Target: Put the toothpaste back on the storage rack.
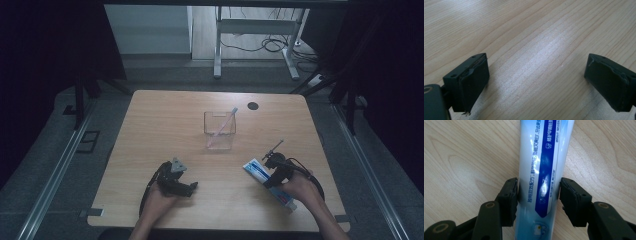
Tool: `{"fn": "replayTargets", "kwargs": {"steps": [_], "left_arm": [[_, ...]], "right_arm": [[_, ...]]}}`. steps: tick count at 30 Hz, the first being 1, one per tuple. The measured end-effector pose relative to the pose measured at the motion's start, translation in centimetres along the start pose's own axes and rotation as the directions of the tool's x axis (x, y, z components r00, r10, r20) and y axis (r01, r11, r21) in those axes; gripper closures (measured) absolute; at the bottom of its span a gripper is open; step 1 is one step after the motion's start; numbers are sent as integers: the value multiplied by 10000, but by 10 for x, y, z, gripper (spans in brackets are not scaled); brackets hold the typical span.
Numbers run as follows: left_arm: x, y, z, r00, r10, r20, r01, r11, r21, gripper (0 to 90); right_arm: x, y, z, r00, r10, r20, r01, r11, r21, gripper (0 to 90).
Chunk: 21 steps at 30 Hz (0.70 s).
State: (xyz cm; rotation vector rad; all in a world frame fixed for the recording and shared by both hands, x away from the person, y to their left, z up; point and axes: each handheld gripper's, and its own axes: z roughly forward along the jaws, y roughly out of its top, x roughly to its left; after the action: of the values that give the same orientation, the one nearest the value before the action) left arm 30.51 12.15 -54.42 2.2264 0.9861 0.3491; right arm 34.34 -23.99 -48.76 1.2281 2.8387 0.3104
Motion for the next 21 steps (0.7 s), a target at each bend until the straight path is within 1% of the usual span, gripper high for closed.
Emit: {"fn": "replayTargets", "kwargs": {"steps": [6,8,9,12,14,17,19,21], "left_arm": [[0,0,0,10000,-2,1,2,10000,-1,60],[0,0,0,10000,-4,2,4,10000,-2,60],[0,0,0,10000,-3,-1,3,10000,-2,60],[0,0,0,10000,-2,0,2,10000,-3,60],[0,0,0,10000,-4,1,4,10000,-4,60],[0,0,0,10000,-7,0,7,10000,-5,60],[0,0,0,10000,-6,0,6,10000,-7,60],[0,0,0,10000,-5,1,5,10000,-7,60]], "right_arm": [[-1,6,3,9999,117,-25,-116,9994,330,492],[-2,7,4,9999,133,-65,-130,9989,450,514],[-3,7,4,9998,170,-115,-164,9988,460,544],[-4,6,1,9995,189,-234,-181,9993,331,635],[-5,4,-1,9995,143,-289,-137,9997,212,668],[-6,0,-3,9992,193,-346,-196,9998,-68,700],[-6,-2,-4,9993,87,-362,-95,9997,-217,711],[-4,-4,-5,9996,60,-273,-70,9994,-341,719]]}}
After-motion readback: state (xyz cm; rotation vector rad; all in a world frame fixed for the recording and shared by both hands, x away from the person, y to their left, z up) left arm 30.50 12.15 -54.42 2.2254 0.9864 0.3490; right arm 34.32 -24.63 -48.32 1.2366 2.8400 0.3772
